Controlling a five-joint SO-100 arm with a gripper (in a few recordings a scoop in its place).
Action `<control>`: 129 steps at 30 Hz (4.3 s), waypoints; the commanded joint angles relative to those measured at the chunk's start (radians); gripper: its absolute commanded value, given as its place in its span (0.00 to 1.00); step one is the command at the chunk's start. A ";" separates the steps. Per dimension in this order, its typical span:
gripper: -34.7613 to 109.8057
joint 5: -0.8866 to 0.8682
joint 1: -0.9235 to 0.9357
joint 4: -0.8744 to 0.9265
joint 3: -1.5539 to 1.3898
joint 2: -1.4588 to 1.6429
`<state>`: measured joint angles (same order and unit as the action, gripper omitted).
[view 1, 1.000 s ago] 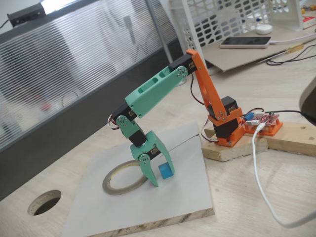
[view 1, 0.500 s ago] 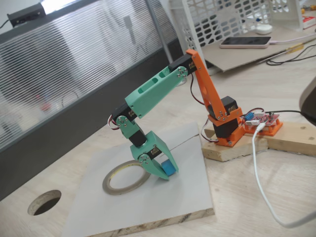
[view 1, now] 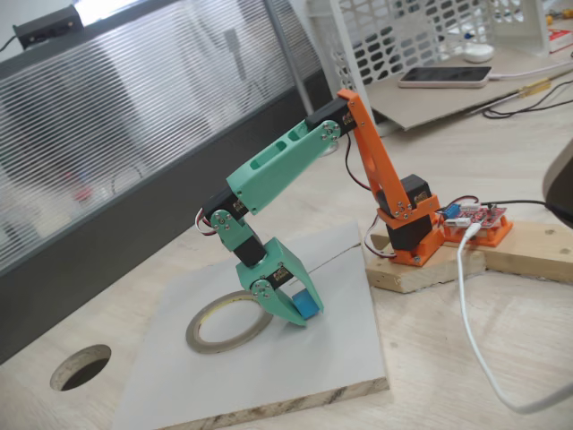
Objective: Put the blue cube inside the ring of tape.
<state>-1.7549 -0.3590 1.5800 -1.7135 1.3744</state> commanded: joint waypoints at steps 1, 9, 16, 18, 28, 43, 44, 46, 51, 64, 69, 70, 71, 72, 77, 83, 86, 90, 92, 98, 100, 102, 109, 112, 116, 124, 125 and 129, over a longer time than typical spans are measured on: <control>0.26 -0.009 -0.015 -0.002 0.015 0.028; 0.26 -0.009 -0.015 0.009 0.003 0.302; 0.26 -0.009 -0.014 0.011 0.003 0.400; 0.26 -0.009 -0.014 0.011 0.003 0.403; 0.26 0.000 0.268 0.000 0.002 0.439; 0.26 0.000 0.285 -0.005 0.012 0.420; 0.26 0.000 0.285 -0.005 0.014 0.419; 0.26 0.000 0.285 -0.005 0.015 0.407; 0.26 0.000 0.285 -0.005 0.018 0.285; 0.26 0.000 0.285 -0.006 0.244 0.133; 0.26 0.000 0.284 -0.005 0.354 0.057; 0.26 0.000 0.284 -0.005 0.373 0.041; 0.26 0.000 0.284 -0.005 0.388 0.025; 0.26 0.000 0.284 -0.005 0.405 0.006; 0.26 0.000 0.282 -0.005 0.492 -0.066; 0.26 -0.002 0.224 -0.005 0.598 -0.140; 0.26 -0.008 0.183 -0.003 0.647 -0.170; 0.26 -0.008 0.176 -0.003 0.672 -0.199; 0.26 -0.008 0.176 -0.002 0.672 -0.221; 0.26 -0.008 0.184 -0.002 0.672 -0.253; 0.26 -0.008 0.187 -0.002 0.672 -0.255; 0.26 -0.008 0.187 -0.002 0.672 -0.255; 0.26 -0.008 0.189 -0.003 0.672 -0.273; 0.26 -0.006 0.190 -0.003 0.673 -0.321; 0.26 -0.008 0.190 -0.003 0.673 -0.314; 0.26 -0.008 0.190 -0.003 0.673 -0.313; 0.26 -0.008 0.189 -0.003 0.673 -0.313; 0.26 -0.008 0.189 -0.003 0.673 -0.313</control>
<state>-1.7503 -0.1595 1.5739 -1.0600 1.0416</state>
